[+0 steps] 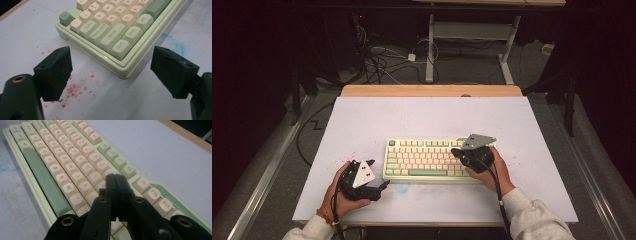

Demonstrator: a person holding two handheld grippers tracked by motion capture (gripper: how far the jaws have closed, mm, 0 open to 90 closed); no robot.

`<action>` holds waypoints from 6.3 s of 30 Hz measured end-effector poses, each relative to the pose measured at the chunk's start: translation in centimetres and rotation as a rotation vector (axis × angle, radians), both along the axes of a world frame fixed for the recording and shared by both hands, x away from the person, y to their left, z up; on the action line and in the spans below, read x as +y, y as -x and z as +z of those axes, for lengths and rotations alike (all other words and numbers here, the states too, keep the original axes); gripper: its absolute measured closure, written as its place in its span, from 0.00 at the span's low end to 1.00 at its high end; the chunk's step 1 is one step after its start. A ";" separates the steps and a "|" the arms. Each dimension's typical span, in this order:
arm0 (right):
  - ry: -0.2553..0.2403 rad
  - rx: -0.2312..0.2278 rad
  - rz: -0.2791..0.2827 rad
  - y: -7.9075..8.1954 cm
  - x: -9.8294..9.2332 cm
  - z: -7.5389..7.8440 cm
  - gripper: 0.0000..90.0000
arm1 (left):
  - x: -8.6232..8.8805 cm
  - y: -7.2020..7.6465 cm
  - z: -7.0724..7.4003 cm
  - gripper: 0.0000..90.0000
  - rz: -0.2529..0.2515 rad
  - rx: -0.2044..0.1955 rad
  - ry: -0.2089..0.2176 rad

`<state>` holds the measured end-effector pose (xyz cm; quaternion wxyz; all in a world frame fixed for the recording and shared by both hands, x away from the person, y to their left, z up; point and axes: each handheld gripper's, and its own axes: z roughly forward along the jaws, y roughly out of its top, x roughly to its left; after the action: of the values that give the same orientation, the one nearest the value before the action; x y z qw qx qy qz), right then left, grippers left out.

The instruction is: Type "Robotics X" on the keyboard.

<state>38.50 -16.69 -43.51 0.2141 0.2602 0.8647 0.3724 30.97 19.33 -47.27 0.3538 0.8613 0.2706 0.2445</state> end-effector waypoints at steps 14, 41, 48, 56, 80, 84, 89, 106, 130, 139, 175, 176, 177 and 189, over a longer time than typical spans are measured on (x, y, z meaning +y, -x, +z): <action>0.027 0.026 0.014 -0.9 1.9 -1.0 1.00 | -0.1 -0.1 -0.1 0.19 -0.017 0.005 -0.013; 0.021 0.014 0.000 -0.8 1.9 -0.7 1.00 | -0.1 -0.1 -0.2 0.19 -0.020 0.027 -0.013; -0.027 -0.013 0.007 -0.1 1.2 0.2 0.97 | -0.1 -0.2 -0.2 0.20 -0.014 0.036 -0.015; -0.081 -0.060 0.016 0.9 0.5 1.0 0.76 | 0.0 -0.2 -0.1 0.22 -0.010 0.043 0.002; -0.123 -0.217 -0.085 5.1 -3.9 1.8 0.31 | 0.5 -0.3 2.0 0.56 0.017 0.085 0.063; -0.113 -0.228 -0.099 5.8 -4.9 1.5 0.31 | 0.3 -0.6 2.3 0.76 0.004 0.103 0.057; -0.087 -0.223 -0.114 6.5 -5.8 0.9 0.30 | -0.6 -0.7 2.8 0.97 -0.035 0.118 0.017; -0.076 -0.184 -0.109 8.7 -7.0 -0.3 0.30 | -6.5 -3.6 4.4 0.97 -0.149 0.164 -0.023; -0.044 -0.152 -0.070 8.5 -6.3 -1.1 0.31 | -12.9 -6.7 3.1 0.97 -0.225 0.203 -0.120; -0.037 -0.153 -0.078 8.3 -6.4 -1.3 0.31 | -13.5 -6.7 2.8 0.96 -0.237 0.204 -0.132; -0.016 -0.153 -0.079 8.4 -6.5 -1.1 0.32 | -10.9 -5.6 4.3 0.70 -0.194 0.067 -0.063; -0.016 -0.154 -0.079 8.4 -6.5 -1.1 0.32 | -10.7 -5.5 4.3 0.67 -0.191 0.059 -0.056; -0.017 -0.154 -0.078 8.4 -6.6 -1.1 0.32 | -10.6 -5.4 4.4 0.64 -0.185 0.052 -0.047; -0.019 -0.149 -0.084 8.2 -6.6 -1.2 0.33 | -9.0 -4.1 4.4 0.28 -0.160 -0.029 -0.012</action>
<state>30.28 -23.32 -44.68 0.2908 0.2698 0.8313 0.3895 35.11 10.30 -42.86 0.3707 0.8787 0.1945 0.2294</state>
